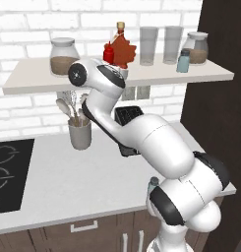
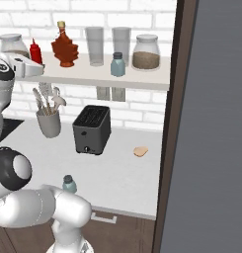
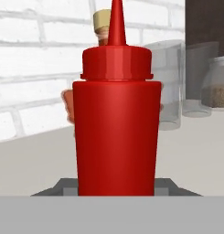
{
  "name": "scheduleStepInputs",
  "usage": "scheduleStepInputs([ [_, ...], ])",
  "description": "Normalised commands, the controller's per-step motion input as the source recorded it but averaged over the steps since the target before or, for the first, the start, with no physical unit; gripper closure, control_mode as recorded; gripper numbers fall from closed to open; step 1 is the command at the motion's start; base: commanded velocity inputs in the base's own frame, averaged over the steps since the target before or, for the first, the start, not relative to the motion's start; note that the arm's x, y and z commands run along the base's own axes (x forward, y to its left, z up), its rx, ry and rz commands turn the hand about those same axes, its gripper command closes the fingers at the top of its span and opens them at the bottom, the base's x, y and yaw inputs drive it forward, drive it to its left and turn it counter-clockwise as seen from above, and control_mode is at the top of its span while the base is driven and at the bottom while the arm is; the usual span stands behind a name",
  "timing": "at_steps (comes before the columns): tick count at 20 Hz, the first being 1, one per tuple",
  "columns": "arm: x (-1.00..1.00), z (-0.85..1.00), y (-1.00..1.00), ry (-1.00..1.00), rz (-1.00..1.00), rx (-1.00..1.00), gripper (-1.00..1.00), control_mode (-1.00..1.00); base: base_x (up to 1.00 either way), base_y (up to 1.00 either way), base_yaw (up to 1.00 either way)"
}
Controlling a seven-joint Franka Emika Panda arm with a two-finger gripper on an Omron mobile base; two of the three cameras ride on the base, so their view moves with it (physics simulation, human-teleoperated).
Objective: Put the shaker and condiment bottle from the counter next to their counterparts in the cabinet.
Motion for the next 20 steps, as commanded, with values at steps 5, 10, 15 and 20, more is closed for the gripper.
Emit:
scheduleStepInputs([
  [5,0.06,0.00,0.00,0.00,0.01,0.00,1.00,-1.00,0.00,0.00,0.00],
  [10,0.09,0.00,0.00,0.00,0.00,0.00,1.00,-1.00,0.00,0.00,0.00],
  [15,0.15,0.00,0.00,0.00,0.00,0.00,1.00,-1.00,0.00,0.00,0.00],
  [20,0.19,0.00,0.00,0.00,0.00,0.00,1.00,-1.00,0.00,0.00,0.00],
])
